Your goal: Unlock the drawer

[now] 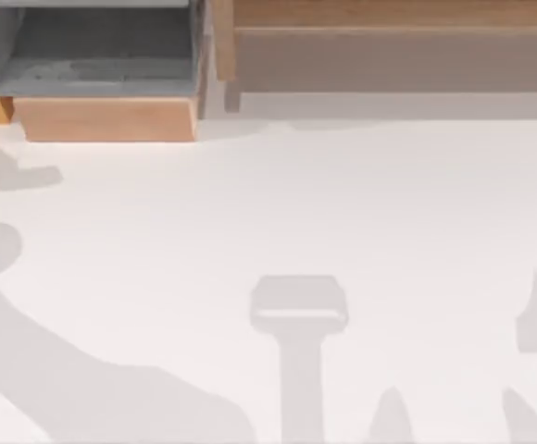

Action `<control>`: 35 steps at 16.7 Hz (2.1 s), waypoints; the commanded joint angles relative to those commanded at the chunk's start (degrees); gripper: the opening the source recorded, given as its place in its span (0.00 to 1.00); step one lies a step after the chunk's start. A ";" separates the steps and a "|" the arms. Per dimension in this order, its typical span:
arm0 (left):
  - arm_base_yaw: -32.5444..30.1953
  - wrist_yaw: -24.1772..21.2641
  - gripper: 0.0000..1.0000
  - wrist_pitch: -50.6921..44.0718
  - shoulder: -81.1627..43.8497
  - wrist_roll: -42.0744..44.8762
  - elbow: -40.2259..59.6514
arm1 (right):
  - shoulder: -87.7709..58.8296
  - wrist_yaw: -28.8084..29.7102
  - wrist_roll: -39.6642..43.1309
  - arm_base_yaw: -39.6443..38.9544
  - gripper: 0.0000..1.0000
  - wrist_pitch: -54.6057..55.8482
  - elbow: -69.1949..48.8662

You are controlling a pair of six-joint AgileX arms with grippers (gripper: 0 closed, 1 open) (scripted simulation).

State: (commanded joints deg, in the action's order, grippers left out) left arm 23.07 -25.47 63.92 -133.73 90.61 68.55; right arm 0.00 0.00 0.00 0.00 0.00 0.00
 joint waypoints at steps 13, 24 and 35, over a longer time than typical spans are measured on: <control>3.74 -3.63 0.00 7.76 6.48 0.02 -14.84 | 0.00 0.00 0.00 0.00 1.00 0.00 0.00; 8.97 -8.88 0.00 15.34 12.44 0.32 -28.61 | 0.00 0.00 0.00 0.00 1.00 0.00 0.00; 15.90 -15.71 0.00 22.03 16.91 0.79 -40.23 | 0.00 0.00 0.00 0.00 1.00 0.00 0.00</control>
State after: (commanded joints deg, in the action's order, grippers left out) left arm 38.97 -41.18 85.96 -116.82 91.40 28.32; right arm 0.00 0.00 0.00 0.00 0.00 0.00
